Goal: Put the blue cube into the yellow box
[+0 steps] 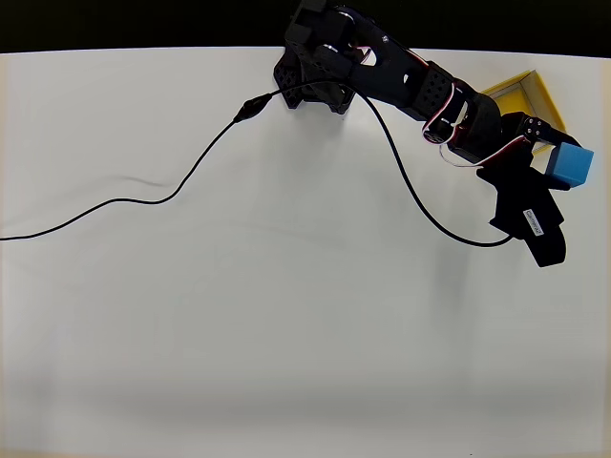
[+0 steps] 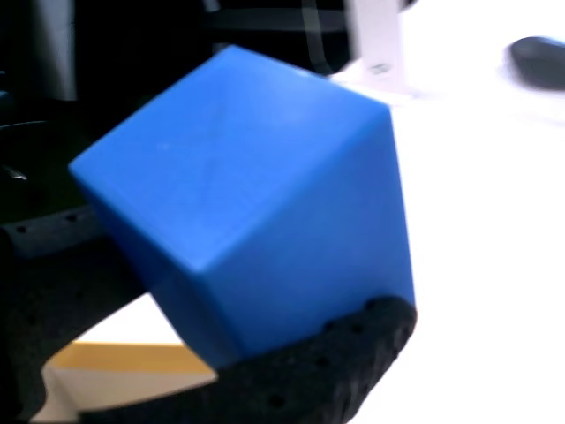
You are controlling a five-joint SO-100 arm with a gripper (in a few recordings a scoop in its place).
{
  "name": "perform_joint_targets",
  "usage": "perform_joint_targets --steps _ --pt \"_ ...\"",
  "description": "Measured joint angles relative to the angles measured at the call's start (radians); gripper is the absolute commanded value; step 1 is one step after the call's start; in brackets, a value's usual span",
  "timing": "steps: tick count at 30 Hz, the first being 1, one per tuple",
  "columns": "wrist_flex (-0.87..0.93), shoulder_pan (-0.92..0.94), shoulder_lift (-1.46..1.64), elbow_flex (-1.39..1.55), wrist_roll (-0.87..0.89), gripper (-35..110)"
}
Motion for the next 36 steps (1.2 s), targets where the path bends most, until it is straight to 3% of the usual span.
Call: perform_joint_targets --steps 8,14,36 --pt "0.152 -0.075 0.14 0.074 0.077 21" --pt "0.164 -0.155 0.201 0.172 0.087 21" --pt "-0.054 -0.235 0.098 0.334 0.092 23"
